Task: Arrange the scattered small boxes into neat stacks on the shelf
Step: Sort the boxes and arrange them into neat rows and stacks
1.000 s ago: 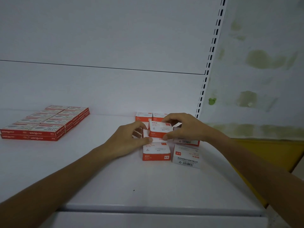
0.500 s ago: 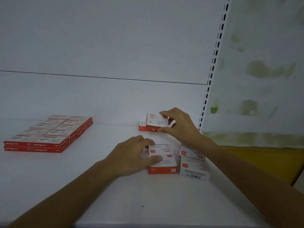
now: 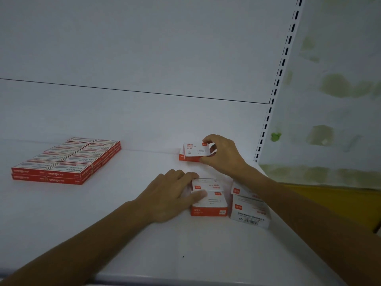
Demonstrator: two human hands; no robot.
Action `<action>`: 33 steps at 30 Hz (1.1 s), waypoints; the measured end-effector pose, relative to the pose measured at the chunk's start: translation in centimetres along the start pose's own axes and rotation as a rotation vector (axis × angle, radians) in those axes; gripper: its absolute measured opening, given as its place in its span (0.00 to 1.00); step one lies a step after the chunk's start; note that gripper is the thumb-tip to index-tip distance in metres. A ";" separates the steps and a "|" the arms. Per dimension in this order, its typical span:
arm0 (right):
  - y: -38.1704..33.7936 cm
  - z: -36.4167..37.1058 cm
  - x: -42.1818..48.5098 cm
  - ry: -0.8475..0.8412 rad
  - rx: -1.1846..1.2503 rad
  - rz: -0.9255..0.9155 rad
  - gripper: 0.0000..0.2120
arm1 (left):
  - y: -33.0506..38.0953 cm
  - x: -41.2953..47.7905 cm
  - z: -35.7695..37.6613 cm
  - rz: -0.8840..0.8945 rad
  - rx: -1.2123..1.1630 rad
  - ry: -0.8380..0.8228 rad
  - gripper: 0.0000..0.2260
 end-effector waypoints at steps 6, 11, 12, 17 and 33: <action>0.1 2.0 0.1 -0.283 -0.118 0.118 0.17 | -2.9 1.1 -0.8 -0.046 0.206 0.054 0.21; 0.2 3.7 0.9 -0.242 -0.204 0.177 0.16 | -3.8 1.6 -0.6 -0.026 0.165 0.036 0.20; 0.3 3.9 1.1 -0.236 -0.215 0.188 0.17 | -3.9 1.7 -0.5 -0.025 0.160 0.039 0.20; 0.5 4.0 1.2 -0.235 -0.252 0.190 0.20 | -3.7 1.8 -0.5 -0.048 0.142 0.060 0.20; 7.9 -9.5 -6.7 -0.324 -0.170 0.343 0.11 | 5.8 4.9 0.7 0.181 -0.148 -0.071 0.18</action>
Point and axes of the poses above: each hand's wrist, its own x-axis towards the middle knuckle, its own z-axis out of the palm, y = z × x, the point moved 5 cm from there along x, towards the middle knuckle, and after that the axes turned 10 degrees about y, right-handed, at the moved point
